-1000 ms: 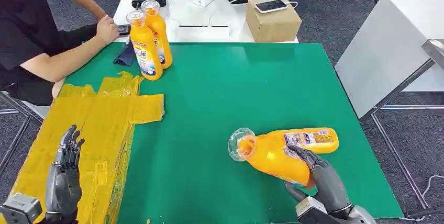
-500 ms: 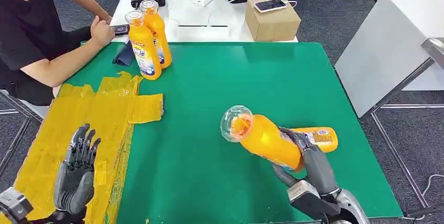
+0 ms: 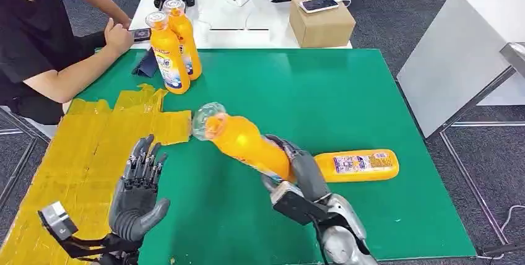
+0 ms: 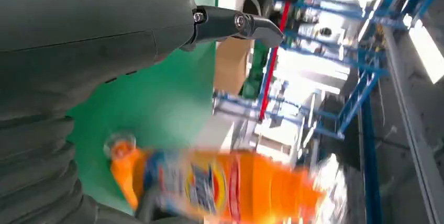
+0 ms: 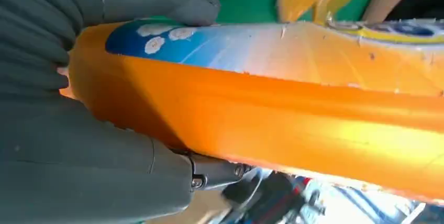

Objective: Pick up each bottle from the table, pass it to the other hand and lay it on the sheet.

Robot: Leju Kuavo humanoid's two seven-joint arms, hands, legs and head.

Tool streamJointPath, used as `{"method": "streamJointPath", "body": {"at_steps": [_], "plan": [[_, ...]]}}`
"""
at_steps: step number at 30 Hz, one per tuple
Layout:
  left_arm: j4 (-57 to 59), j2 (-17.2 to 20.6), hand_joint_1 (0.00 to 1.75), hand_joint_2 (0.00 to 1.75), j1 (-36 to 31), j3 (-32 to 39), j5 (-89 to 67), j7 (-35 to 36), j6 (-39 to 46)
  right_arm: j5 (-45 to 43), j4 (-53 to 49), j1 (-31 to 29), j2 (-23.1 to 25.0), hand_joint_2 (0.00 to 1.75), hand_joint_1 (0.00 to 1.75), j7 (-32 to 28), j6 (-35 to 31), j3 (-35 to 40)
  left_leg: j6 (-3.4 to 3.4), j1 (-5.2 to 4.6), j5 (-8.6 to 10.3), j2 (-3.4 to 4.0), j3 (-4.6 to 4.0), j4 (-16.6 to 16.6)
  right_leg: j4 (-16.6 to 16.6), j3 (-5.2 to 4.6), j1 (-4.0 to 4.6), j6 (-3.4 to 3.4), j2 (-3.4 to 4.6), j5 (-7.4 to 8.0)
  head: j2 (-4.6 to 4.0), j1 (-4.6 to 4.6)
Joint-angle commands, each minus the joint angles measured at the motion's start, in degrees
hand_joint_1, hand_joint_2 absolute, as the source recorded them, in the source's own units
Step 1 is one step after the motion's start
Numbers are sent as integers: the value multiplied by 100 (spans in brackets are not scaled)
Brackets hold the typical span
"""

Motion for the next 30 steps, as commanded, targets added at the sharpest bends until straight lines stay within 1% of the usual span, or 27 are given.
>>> {"method": "streamJointPath", "body": {"at_steps": [1,3,5,8,11,12,13,14,17,18,19,20,21,22,23,24,25,27,28,29,30], "plan": [[612,163,0,175,-353,-458,101,72,69,31,1698,-860,635,175,175,93,-112,1028,-23,5,6,6,15,-8,0,5,4,-19,14,2,0,0],[605,177,0,175,-349,-461,115,75,68,23,1736,-866,625,175,175,89,-154,1061,-30,7,6,1,15,-5,11,-1,6,-23,13,-2,0,0],[594,185,0,175,-341,-463,125,77,68,14,1721,-873,590,175,175,87,-163,1067,-26,5,12,-1,2,-4,14,-13,5,-14,5,0,0,0],[618,189,0,175,-360,-503,162,97,53,2,1869,-960,660,175,175,94,-150,1258,-35,6,10,-3,9,-5,21,-11,4,-28,11,-4,0,0],[687,160,0,175,-404,-559,116,134,125,39,2160,-1033,851,175,175,83,-95,1647,-28,4,11,4,2,-5,22,-16,3,-21,11,-4,0,2],[707,164,0,175,-416,-587,57,133,173,25,2298,-1070,911,175,175,77,-76,1820,-44,8,8,2,11,-4,26,-12,6,-40,20,-6,0,2],[711,177,0,175,-423,-629,-21,105,210,33,2423,-1093,955,175,175,109,-75,2001,-32,7,11,3,3,-5,20,-15,6,-25,12,-4,0,2],[708,205,0,175,-438,-683,-224,72,304,44,2558,-1090,1018,175,175,135,-98,2165,-40,9,10,1,9,-7,22,-12,7,-34,14,-6,0,2],[689,283,0,175,-527,-840,-1130,-135,731,158,2917,-1002,1184,175,175,139,-178,2593,-32,6,11,2,4,-7,22,-14,5,-23,9,-6,0,2],[686,334,0,175,-579,-900,-1578,-161,951,199,3038,-1011,1218,175,175,133,-169,2720,-38,8,10,0,11,-9,21,-9,8,-29,11,-7,0,4],[763,382,0,175,-694,-966,-2073,-146,1196,159,3263,-1258,1132,175,175,88,-119,2903,-45,9,9,-6,13,-8,25,-8,8,-38,9,-11,0,0],[864,373,0,175,-779,-976,-2297,-113,1319,91,3451,-1383,1129,175,175,-8,-80,2960,-44,11,9,-6,12,-7,26,-10,10,-37,7,-11,0,0],[950,385,0,175,-833,-993,-2414,-70,1362,82,3549,-1431,1132,175,175,-70,-68,3000,-31,8,16,-10,-2,-4,25,-20,7,-24,-4,-8,0,4],[1010,397,0,175,-860,-968,-2413,-70,1362,78,3571,-1439,1120,175,175,-99,-77,2996,-33,10,16,-15,5,-6,24,-28,8,-30,-7,-11,0,0],[1010,397,0,175,-860,-968,-2413,-70,1362,78,3571,-1439,1120,175,175,-99,-77,2996,-33,8,18,-16,-1,-6,26,-75,6,-35,-8,-13,0,0],[1092,388,0,175,-876,-965,-2424,-70,1364,102,3599,-1456,1135,175,175,-117,-64,3038,-46,13,20,-30,6,-6,28,-68,10,-51,-11,-13,0,2],[1154,399,0,175,-880,-937,-2434,-72,1367,131,3623,-1462,1146,175,175,-130,-52,3091,-34,9,19,-14,-15,-5,25,-89,8,-39,-6,-13,0,2],[1261,416,0,175,-898,-875,-2493,-53,1411,172,3639,-1446,1162,175,175,-140,-53,3163,-44,11,17,-19,-2,-9,23,-77,8,-50,-4,-17,0,4],[1318,410,0,175,-916,-849,-2554,-67,1436,178,3633,-1451,1162,175,175,-137,-53,3191,-35,8,16,-10,-10,-8,23,-85,7,-51,-5,-6,0,2],[1334,406,0,175,-922,-834,-2566,-73,1440,176,3630,-1444,1161,175,175,-131,-60,3194,-44,10,15,-20,-1,-10,23,-77,8,-65,-9,-8,0,2],[1358,389,99,175,-931,-795,-2553,-78,1441,170,3621,-1441,1153,175,175,-123,-66,3190,-41,10,16,-22,-6,-9,24,-79,9,-62,-13,-9,0,2]]}}
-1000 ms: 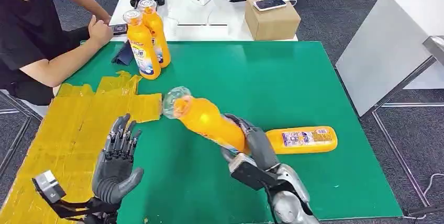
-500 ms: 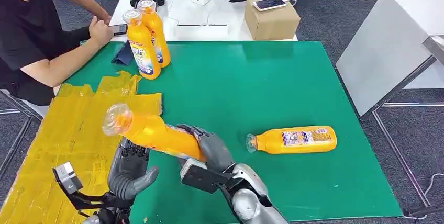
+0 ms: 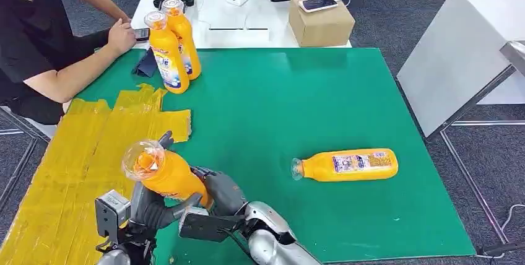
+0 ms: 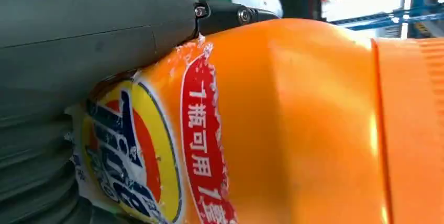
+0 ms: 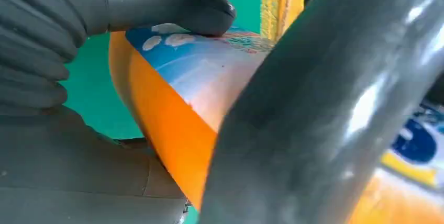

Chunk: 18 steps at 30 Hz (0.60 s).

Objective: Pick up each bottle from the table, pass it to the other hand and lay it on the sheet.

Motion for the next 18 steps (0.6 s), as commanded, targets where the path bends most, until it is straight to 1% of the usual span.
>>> {"method": "streamJointPath", "body": {"at_steps": [1,4,5,8,11,12,13,18], "plan": [[804,109,175,175,-505,-217,-165,16,32,139,761,-194,38,175,175,-49,86,909,-12,5,0,-18,13,-7,-5,16,4,-14,-10,-5,0,0],[748,48,175,175,-473,-148,-163,-1,19,131,735,-166,-5,175,175,-26,75,871,-21,9,-4,-28,16,-6,-4,26,8,-24,-13,-10,0,0],[714,23,175,175,-452,-110,-114,-24,-8,133,705,-143,-31,175,175,-13,46,838,-9,4,1,-15,-3,-5,-5,15,4,-9,-8,-1,0,-2],[630,-14,175,175,-397,-18,0,-71,-66,146,551,-63,-109,175,175,23,-55,722,-19,10,-4,-27,11,-3,-3,34,10,-20,-14,-9,0,0],[536,-55,175,175,-336,65,157,-134,-150,152,359,9,-184,175,175,35,-78,619,-9,6,1,-16,-4,-2,-4,4,8,-9,-10,-2,0,0],[536,-55,175,175,-336,65,157,-134,-150,152,359,9,-184,175,175,35,-78,619,-22,11,-6,-33,13,1,0,23,11,-24,-16,-12,0,0],[536,-55,175,175,-336,65,157,-134,-150,152,359,9,-184,175,175,35,-78,619,-12,8,1,-23,-1,-2,-4,4,10,-13,-14,-4,0,0],[536,-55,175,175,-336,65,157,-134,-150,152,359,9,-184,175,175,35,-78,619,-14,9,-1,-24,1,-2,-3,4,10,-15,-14,-6,0,0]]}}
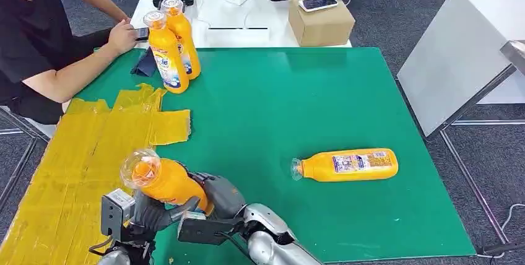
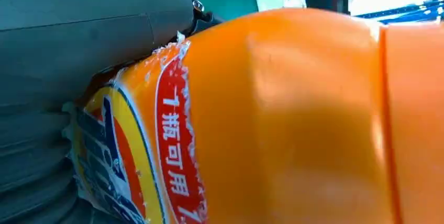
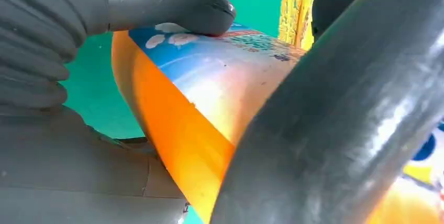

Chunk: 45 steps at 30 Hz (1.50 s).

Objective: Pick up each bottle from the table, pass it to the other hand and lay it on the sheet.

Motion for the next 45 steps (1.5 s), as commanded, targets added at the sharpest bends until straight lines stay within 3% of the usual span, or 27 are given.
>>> {"method": "streamJointPath", "body": {"at_steps": [1,2,3,4,5,7,8,10,11,12,13,14,17,18,21,24,25,31,32,35,41,42,45], "plan": [[241,-115,175,175,-317,-78,89,15,-95,115,-5,105,-161,175,175,-1,-5,467,-19,10,-4,-33,19,-1,-3,27,7,-21,-17,-10,0,0],[187,-136,175,175,-287,-40,163,-14,-132,202,-139,131,-200,175,175,-9,-110,449,-8,4,1,-18,6,-3,-4,12,3,-9,-11,-3,0,-2],[96,-129,175,175,-226,-18,172,-20,-140,315,-353,311,-171,175,65,33,-331,425,-13,7,-2,-26,12,-2,-4,19,5,-15,-14,-6,0,0],[-2,-91,175,175,-174,-1,133,-40,-126,452,-631,443,-232,175,0,251,-351,450,-12,8,-2,-23,8,0,-3,15,6,-13,-13,-5,0,0],[-174,-32,175,175,-93,64,-149,-172,81,514,-1146,614,-452,0,0,385,-463,386,-8,7,-2,-16,4,0,-3,9,6,-9,-9,-4,0,-2],[-596,98,175,175,47,241,-1100,-333,665,583,-2172,956,-963,0,0,389,-618,80,-11,10,-5,-28,5,3,-3,17,9,-12,-19,-8,0,0],[-784,97,175,175,117,375,-1117,-279,573,599,-2631,1105,-1208,0,0,395,-428,-85,-7,9,-1,-24,-2,1,-5,9,8,-8,-17,-4,0,0],[-904,143,175,175,133,436,-1672,-301,803,804,-2917,1204,-1316,0,0,338,-530,-270,-9,9,-5,-33,-2,3,-5,20,8,-10,-22,-9,0,0],[-1032,235,175,175,157,479,-2709,-211,1481,978,-3356,1337,-1476,175,0,480,-774,-537,-14,11,-12,-37,7,7,-2,34,10,-16,-21,-15,0,-2],[-1146,356,175,175,247,478,-3444,-58,1878,1140,-3800,1456,-1717,175,0,511,-944,-752,-11,7,-10,-31,-1,7,1,29,5,-13,-17,-13,0,4],[-1239,500,175,175,351,515,-3969,36,2149,1199,-4231,1622,-1901,0,0,477,-1118,-1080,-9,5,-6,-23,-13,4,-1,49,5,-11,-10,-6,0,0],[-1318,662,175,175,512,625,-4704,182,2547,1251,-4705,1799,-2140,0,0,367,-1227,-1529,-7,2,-3,-20,-20,3,-1,44,3,-5,-11,-2,0,-2],[-1138,1021,175,175,784,777,-6222,468,3240,473,-5409,2415,-3036,0,0,127,-451,-2784,-5,-2,-3,-37,-8,-1,-5,51,-1,-4,-26,-5,0,-2],[-942,1113,175,175,798,731,-6517,580,3311,364,-5492,2645,-3307,175,0,-5,-321,-3203,-7,0,-6,-49,3,-2,-10,66,0,-8,-34,-10,0,0],[-577,1183,175,175,723,601,-6589,627,3532,201,-5551,2941,-3338,175,0,-401,-73,-3782,-6,-4,-2,-77,9,-6,-16,35,-3,-10,-63,-16,0,0],[-589,1187,175,175,680,536,-6633,726,3571,378,-5548,2886,-3148,175,0,-381,-6,-3658,-17,-10,-12,-82,9,4,-2,28,-10,-18,-60,-23,0,2],[-602,1184,175,175,670,531,-6639,745,3553,435,-5544,2867,-3101,175,0,-344,-6,-3608,-12,-12,-5,-52,-14,-1,-4,5,-10,-10,-39,-8,0,0],[-602,1184,175,175,670,531,-6639,745,3553,435,-5544,2867,-3101,175,0,-344,-6,-3608,-24,-1,-11,-47,6,2,0,60,2,-20,-36,-9,0,-4],[-363,1363,175,175,621,408,-7114,1043,3346,270,-5556,2930,-3398,175,0,-92,66,-3682,-11,-6,-1,-44,-5,-1,-4,21,-1,-7,-42,-3,0,0],[817,1556,175,175,303,104,-7327,1234,3294,-21,-5605,3380,-3847,175,0,-60,187,-4191,-7,-7,5,-58,-1,-10,-12,10,-3,-7,-56,-6,0,-2],[2917,1791,175,175,-571,-578,-6788,1201,2880,-180,-5458,3500,-4119,175,0,-139,700,-4871,-17,-14,6,-80,25,-22,-20,41,-11,-18,-64,-9,0,-2],[3056,1809,0,175,-640,-603,-6714,1178,2848,-130,-5419,3485,-4140,175,0,-133,747,-4914,-12,-16,7,-71,11,-16,-15,26,-14,-10,-61,-6,0,-2],[3408,1904,0,175,-855,-617,-6364,1071,2473,-116,-5066,3304,-4247,175,0,-20,993,-5017,-12,-17,6,-59,12,-13,-13,25,-14,-10,-49,-2,0,-4]]}}
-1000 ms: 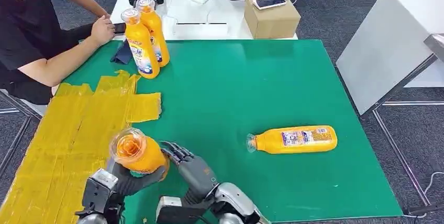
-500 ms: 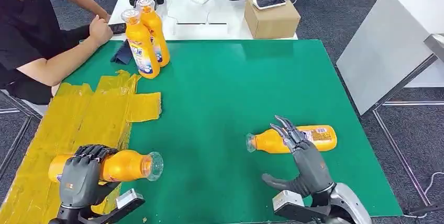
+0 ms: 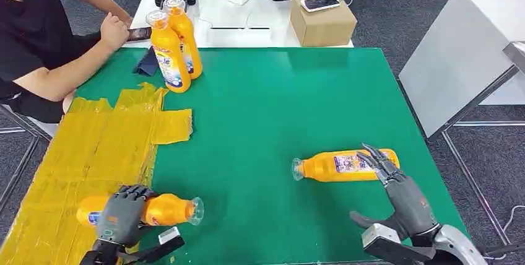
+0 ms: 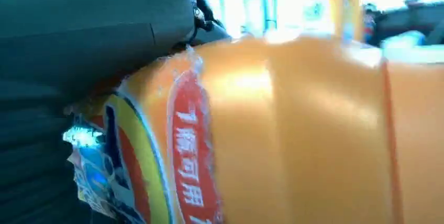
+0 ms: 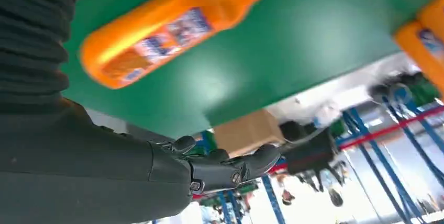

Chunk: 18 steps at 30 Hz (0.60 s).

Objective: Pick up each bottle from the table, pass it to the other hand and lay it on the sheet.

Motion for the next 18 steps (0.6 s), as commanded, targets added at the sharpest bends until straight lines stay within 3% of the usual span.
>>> {"method": "streamJointPath", "body": {"at_steps": [1,7,13,15,16,18], "plan": [[2449,434,0,175,-1039,-629,637,-111,-630,19,718,-161,-365,175,0,107,477,-745,-20,3,4,-17,33,-16,-11,33,2,-22,-3,0,0,2],[2917,530,0,175,-1328,-657,658,-130,-762,22,1435,-554,-300,175,0,-9,615,-770,-47,0,-29,-3,133,-22,-9,134,1,-22,20,-24,0,-2],[2801,593,0,175,-1252,-632,693,-54,-784,45,1325,-470,-347,175,0,-5,667,-774,-59,6,-20,11,123,-43,-4,98,9,-43,41,-14,0,0],[2759,652,0,175,-1235,-552,737,-27,-815,110,1400,-535,-391,175,0,16,699,-751,-42,-2,-48,-8,214,-48,4,194,0,-21,10,-50,0,-2],[2701,672,0,175,-1218,-476,837,-75,-812,185,1499,-620,-424,175,0,42,701,-716,-55,2,-25,6,174,-60,1,142,5,-37,30,-26,0,-4],[2530,725,0,175,-1181,-382,1076,-263,-873,359,1699,-789,-448,175,0,91,643,-663,-63,4,-39,13,194,-61,9,157,8,-50,37,-41,0,-2]]}}
